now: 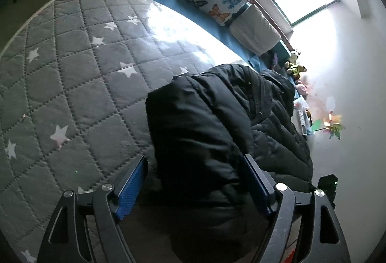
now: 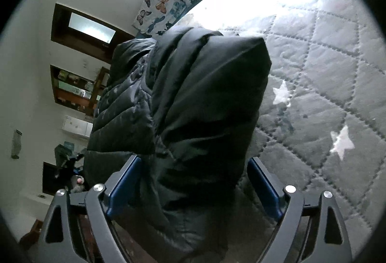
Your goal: Fold large clothes
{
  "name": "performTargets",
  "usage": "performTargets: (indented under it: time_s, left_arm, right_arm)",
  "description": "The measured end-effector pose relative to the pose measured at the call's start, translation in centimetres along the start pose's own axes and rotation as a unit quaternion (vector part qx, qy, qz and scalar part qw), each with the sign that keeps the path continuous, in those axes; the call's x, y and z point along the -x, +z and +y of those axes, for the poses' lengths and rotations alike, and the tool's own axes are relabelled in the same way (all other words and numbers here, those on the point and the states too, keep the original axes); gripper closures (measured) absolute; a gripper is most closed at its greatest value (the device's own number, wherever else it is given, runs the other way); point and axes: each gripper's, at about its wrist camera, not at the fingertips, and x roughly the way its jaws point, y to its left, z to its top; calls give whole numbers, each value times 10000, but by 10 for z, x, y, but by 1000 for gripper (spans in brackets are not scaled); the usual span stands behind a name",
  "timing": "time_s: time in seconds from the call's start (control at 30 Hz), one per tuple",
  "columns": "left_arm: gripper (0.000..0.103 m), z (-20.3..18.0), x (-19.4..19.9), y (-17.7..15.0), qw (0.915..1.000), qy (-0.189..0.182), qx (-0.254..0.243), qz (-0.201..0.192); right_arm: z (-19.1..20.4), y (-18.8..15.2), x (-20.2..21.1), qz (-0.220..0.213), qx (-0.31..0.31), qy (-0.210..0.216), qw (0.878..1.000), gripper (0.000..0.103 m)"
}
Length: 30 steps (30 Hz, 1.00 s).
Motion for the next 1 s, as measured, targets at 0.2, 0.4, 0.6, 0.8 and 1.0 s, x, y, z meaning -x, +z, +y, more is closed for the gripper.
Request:
performTargets:
  time_s: [0.2,0.4,0.6,0.8,1.0]
  left_arm:
    - [6,-9,-4,-3,9982,436,-335,-248]
    - [1,-21,-11,-4,9961,634,-502,-362]
    - [1,-26,-11,-6,9933,809,-676,-466]
    - [1,-15,-12,-4,9963,579,-551,-323]
    - [1,2,-20,-1,9997,103,-217,-71]
  right_arm:
    - [6,0,-2,108,204,-113,9997,0]
    - [11,1,-9,251,291,-126,9992,0]
    - [11,-1,-9,257,273,-124,9992,0]
    - [14,-2,-12,265,252,-153,9992,0]
    - [18,0,-14,381,297,-180,9987,0]
